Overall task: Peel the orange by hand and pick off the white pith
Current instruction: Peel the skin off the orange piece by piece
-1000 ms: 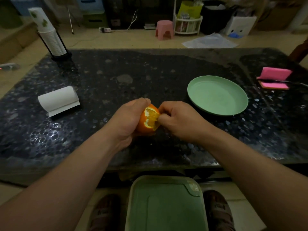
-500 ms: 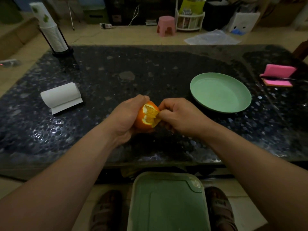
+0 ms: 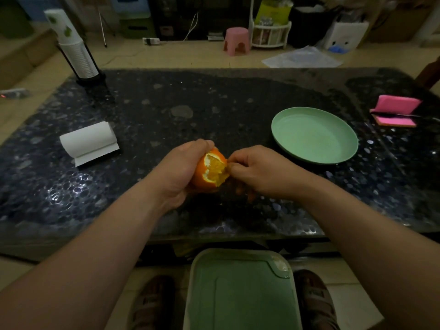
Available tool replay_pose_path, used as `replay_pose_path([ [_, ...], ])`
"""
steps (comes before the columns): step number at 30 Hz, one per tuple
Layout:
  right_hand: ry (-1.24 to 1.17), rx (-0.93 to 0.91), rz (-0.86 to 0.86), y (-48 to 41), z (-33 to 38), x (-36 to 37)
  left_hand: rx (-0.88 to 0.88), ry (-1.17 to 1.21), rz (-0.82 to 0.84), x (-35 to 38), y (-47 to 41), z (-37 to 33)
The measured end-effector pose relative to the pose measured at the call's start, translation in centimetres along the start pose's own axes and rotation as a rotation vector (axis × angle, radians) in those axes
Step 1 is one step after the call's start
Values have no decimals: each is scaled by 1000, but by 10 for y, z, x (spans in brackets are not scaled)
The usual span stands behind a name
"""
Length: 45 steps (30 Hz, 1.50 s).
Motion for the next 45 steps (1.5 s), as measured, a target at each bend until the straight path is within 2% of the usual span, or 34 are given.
replay_pose_path([
  [6, 126, -70, -136, -2, 2, -3, 29, -2, 23, 5, 4, -3],
  [11, -220, -25, -173, -7, -19, -12, -118, 164, 134, 8, 12, -3],
  [12, -204, -12, -184, -10, -25, -13, -145, 197, 150, 8, 13, -3],
  [16, 132, -16, -234, -24, -37, -2, -207, 267, 184, 3, 12, 3],
  [19, 248, -57, -248, -32, -36, 9, -217, 294, 194, 2, 11, 5],
  [23, 200, -98, -294, -25, -23, 0, -212, 255, 132, -1, 9, 9],
  [26, -41, -141, -276, -9, -11, -11, -199, 204, 62, -5, 6, 8],
  [28, -93, -169, -247, -1, -4, -13, -192, 169, 39, -5, 5, 7],
  [38, 85, -137, -231, 9, -3, -15, -143, -15, 49, 5, 11, 5],
  [45, 191, -159, -252, 13, 4, -14, -126, 35, 43, 10, 14, 5],
])
Point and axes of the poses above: each hand's wrist, its own y-axis away from the middle knuckle, its own x-axis out of the palm, z = x × y, the point moved 6 cm from there along -y, towards the middle knuckle, and after that the axes turned 8 degrees about y, right-handed, at the moved point
